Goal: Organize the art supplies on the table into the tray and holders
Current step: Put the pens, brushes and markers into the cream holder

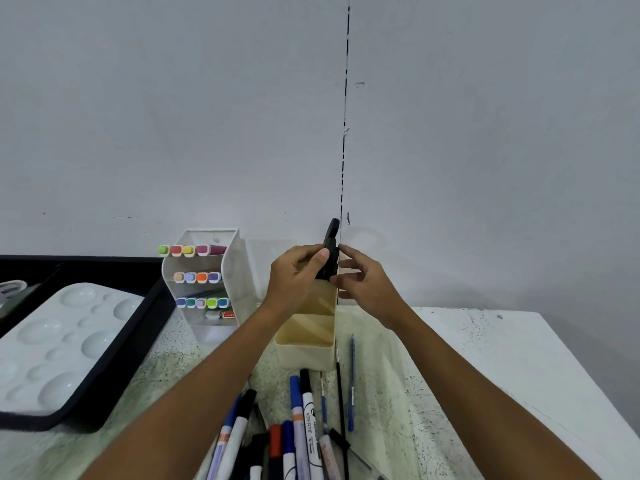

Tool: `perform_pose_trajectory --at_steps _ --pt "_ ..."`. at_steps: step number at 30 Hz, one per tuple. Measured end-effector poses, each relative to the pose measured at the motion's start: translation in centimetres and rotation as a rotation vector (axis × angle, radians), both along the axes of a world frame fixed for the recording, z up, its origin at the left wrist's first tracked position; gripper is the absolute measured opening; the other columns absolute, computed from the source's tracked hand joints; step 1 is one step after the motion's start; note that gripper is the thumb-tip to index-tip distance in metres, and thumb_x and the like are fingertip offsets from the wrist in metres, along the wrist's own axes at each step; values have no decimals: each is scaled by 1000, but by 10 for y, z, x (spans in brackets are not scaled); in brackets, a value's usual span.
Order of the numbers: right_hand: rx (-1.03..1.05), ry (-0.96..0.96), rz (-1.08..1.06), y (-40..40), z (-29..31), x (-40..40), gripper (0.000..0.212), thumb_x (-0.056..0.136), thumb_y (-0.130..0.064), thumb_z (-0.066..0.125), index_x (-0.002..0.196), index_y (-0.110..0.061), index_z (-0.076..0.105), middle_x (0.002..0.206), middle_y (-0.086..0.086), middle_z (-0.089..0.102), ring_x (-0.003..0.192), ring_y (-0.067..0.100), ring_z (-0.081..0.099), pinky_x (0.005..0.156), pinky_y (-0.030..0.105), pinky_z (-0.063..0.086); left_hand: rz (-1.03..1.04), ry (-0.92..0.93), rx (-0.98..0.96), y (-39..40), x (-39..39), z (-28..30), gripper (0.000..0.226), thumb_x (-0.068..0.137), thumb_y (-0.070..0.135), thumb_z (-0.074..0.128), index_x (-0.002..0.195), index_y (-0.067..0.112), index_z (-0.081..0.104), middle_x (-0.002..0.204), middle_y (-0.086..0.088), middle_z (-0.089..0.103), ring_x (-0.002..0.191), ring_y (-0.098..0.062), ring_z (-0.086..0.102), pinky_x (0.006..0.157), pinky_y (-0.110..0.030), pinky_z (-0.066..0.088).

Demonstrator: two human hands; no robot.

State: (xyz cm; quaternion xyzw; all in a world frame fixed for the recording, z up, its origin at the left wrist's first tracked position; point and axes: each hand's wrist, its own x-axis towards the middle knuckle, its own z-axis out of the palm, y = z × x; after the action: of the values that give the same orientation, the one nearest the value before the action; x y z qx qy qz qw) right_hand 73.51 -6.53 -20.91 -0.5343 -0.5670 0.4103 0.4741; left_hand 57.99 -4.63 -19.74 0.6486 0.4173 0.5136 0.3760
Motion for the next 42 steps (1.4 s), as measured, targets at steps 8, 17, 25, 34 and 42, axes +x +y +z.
perform_pose_trajectory --at_steps 8,17,25,34,42 --pt "-37 -68 -83 -7 -4 -7 70 86 -27 71 147 -29 35 123 4 53 105 23 61 86 45 56 4 128 82 -9 -13 -4 24 93 9 56 109 13 73 104 0 72 95 -10 67 87 -35 55" --pt "57 -217 -197 -55 -10 -21 62 89 -14 66 144 -20 38 132 3 48 116 17 50 98 32 44 69 536 273 -49 -36 -10 40 82 21 56 118 7 66 110 -2 67 107 -18 55 92 -34 47" --pt "213 -737 35 -142 -60 -50 60 95 -22 51 150 -23 29 156 8 26 145 24 20 116 40 29 -124 909 427 -106 -74 -82 56 84 36 47 134 10 54 146 -9 46 142 -31 29 109 -57 32" --pt "35 -1011 91 -191 -72 -32 80 83 -67 3 154 -30 13 162 3 8 149 22 2 121 39 5 -12 831 296 -170 -110 -100 53 87 46 49 133 21 55 147 0 44 145 -18 21 114 -58 26" --pt "-33 -1098 154 -238 -94 -47 87 76 -80 -10 152 -38 -7 161 -1 -10 147 22 -18 118 44 -14 37 1085 -53 -215 -136 -120 96 69 93 1 150 41 1 157 10 -23 143 -17 -29 115 -47 -12"
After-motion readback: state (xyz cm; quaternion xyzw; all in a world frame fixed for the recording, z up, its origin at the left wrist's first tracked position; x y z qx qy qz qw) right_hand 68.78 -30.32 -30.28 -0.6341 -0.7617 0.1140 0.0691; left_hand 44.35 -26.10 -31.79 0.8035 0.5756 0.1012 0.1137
